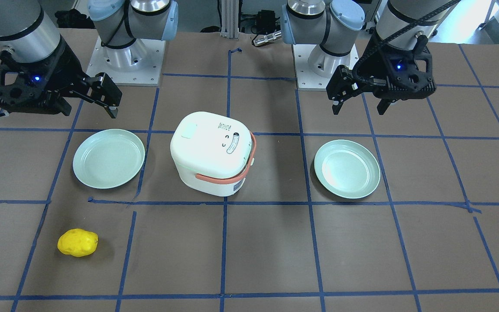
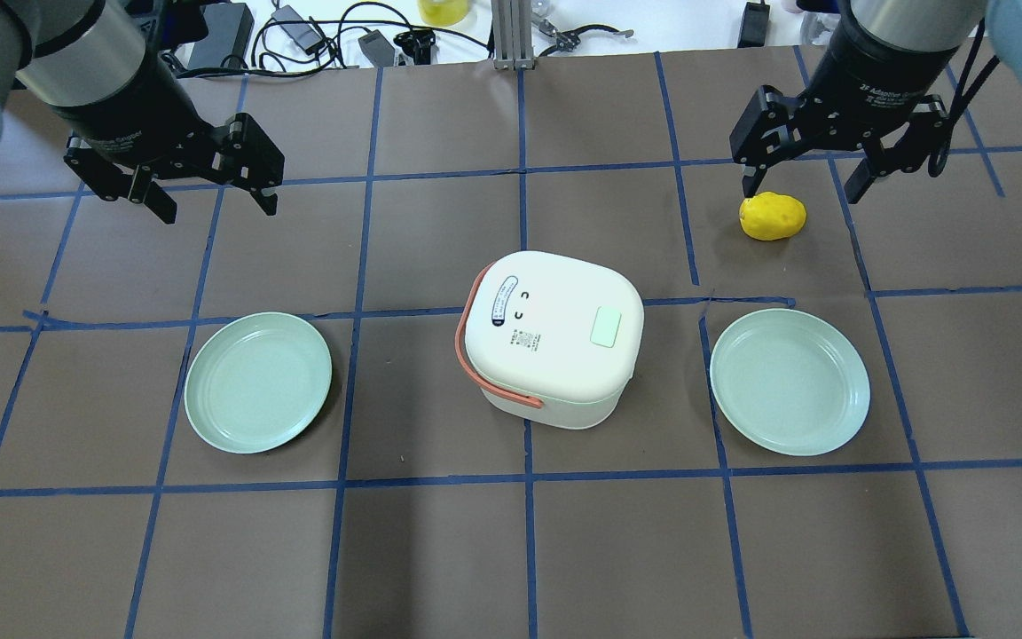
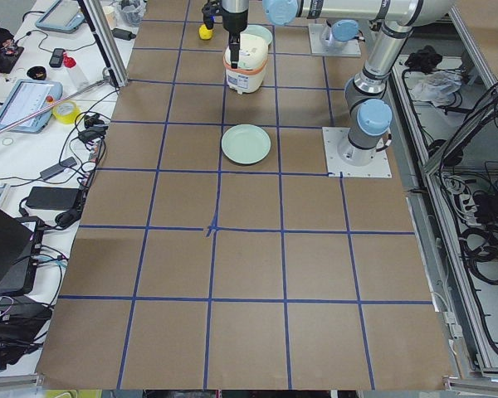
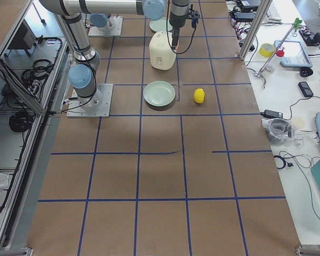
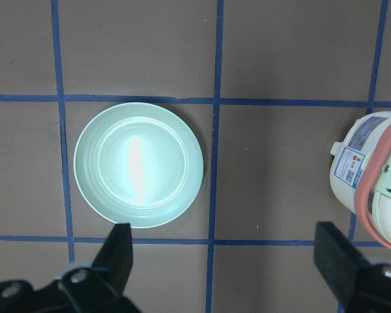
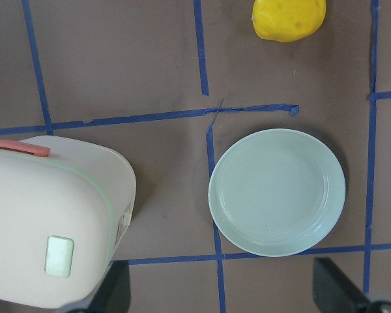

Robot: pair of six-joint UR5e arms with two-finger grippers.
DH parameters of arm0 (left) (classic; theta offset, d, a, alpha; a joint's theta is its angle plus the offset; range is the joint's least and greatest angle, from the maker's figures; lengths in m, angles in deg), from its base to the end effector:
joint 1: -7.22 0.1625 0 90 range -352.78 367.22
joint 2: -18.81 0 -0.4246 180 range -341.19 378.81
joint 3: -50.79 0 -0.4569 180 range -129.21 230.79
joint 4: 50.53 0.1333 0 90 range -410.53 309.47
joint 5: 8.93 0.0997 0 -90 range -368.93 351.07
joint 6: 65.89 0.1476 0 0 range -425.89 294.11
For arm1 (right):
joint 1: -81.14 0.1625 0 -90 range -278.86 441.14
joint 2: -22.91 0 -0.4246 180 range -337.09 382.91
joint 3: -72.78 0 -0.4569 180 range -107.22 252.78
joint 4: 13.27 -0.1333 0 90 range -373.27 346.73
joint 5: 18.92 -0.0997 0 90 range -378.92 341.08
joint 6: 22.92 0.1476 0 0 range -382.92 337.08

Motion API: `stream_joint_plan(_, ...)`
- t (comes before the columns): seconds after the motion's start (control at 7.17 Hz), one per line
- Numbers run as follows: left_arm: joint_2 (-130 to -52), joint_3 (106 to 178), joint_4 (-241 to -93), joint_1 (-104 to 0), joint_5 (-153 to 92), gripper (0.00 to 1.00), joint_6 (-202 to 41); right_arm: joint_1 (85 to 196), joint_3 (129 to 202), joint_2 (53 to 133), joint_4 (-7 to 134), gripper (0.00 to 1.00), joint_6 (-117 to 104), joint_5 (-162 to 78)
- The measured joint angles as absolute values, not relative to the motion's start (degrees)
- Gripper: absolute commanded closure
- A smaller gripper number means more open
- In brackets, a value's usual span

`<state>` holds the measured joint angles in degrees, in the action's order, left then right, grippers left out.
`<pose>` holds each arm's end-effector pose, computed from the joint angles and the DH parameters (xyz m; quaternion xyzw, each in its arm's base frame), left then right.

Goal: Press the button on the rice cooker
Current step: 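Move the right gripper down onto the rice cooker's lid button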

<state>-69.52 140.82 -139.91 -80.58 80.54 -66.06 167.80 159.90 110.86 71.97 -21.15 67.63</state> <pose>-0.1135 -0.5545 0.4564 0.0206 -0.9996 0.0198 0.0043 0.1092 -0.5687 0.4396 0.0456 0.9979 0.0339 0.0306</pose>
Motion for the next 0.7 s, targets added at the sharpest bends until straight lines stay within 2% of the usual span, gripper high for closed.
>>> stream_joint_plan(0.14,-69.52,140.82,-139.92,-80.58,80.54,0.0,-66.06,168.62,160.31,110.86,72.03,0.89,-19.13,67.32)
stream_joint_plan(0.28,-69.52,140.83,-139.91,-80.58,80.54,0.0,-66.06,170.31,160.97,110.77,72.21,1.0,-16.64,67.14)
stream_joint_plan(0.7,-69.52,140.79,-139.91,-80.58,80.54,0.0,-66.06,174.24,164.21,110.52,74.01,1.0,-8.68,61.89)
